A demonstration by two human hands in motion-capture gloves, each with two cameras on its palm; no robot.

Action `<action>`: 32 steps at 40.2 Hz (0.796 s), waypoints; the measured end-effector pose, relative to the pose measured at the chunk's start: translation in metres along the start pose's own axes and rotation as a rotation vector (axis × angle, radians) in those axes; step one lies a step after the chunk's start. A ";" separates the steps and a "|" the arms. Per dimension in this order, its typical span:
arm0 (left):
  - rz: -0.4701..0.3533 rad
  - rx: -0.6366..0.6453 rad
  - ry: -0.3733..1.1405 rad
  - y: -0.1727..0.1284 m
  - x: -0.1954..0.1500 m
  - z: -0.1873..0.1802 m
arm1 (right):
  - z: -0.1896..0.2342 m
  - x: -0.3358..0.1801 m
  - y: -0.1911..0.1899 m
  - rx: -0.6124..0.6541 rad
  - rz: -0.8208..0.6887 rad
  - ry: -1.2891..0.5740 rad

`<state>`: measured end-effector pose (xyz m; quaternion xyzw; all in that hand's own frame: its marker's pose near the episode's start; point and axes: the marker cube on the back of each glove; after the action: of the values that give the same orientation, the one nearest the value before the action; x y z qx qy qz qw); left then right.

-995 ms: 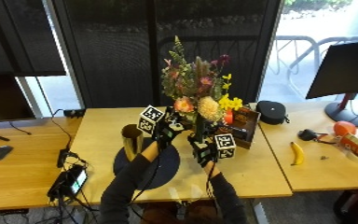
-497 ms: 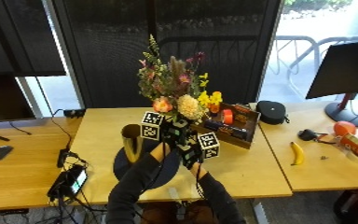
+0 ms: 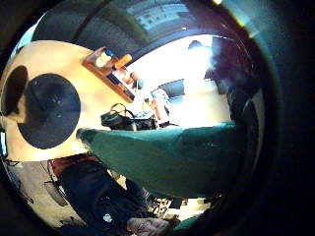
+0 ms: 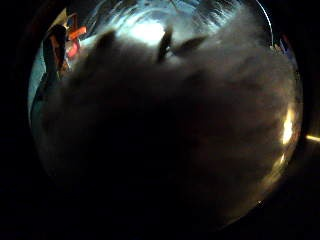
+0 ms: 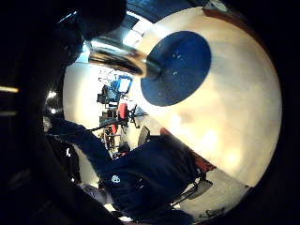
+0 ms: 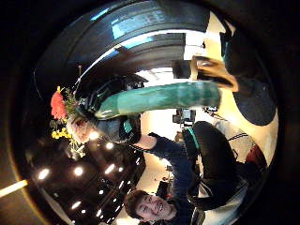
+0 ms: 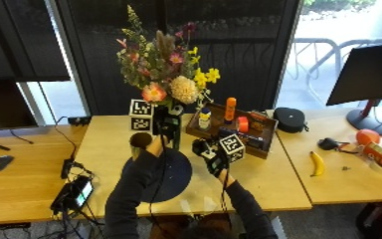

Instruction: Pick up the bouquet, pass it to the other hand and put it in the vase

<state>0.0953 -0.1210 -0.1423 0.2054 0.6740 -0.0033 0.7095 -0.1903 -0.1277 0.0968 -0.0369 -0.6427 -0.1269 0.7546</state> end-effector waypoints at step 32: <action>-0.029 0.236 -0.047 -0.058 0.027 -0.102 | -0.087 -0.020 -0.017 0.273 0.003 0.087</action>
<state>-0.0162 -0.1364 -0.1850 0.2776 0.6551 -0.0976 0.6959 -0.1133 -0.1601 0.0606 0.0706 -0.6206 -0.0389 0.7800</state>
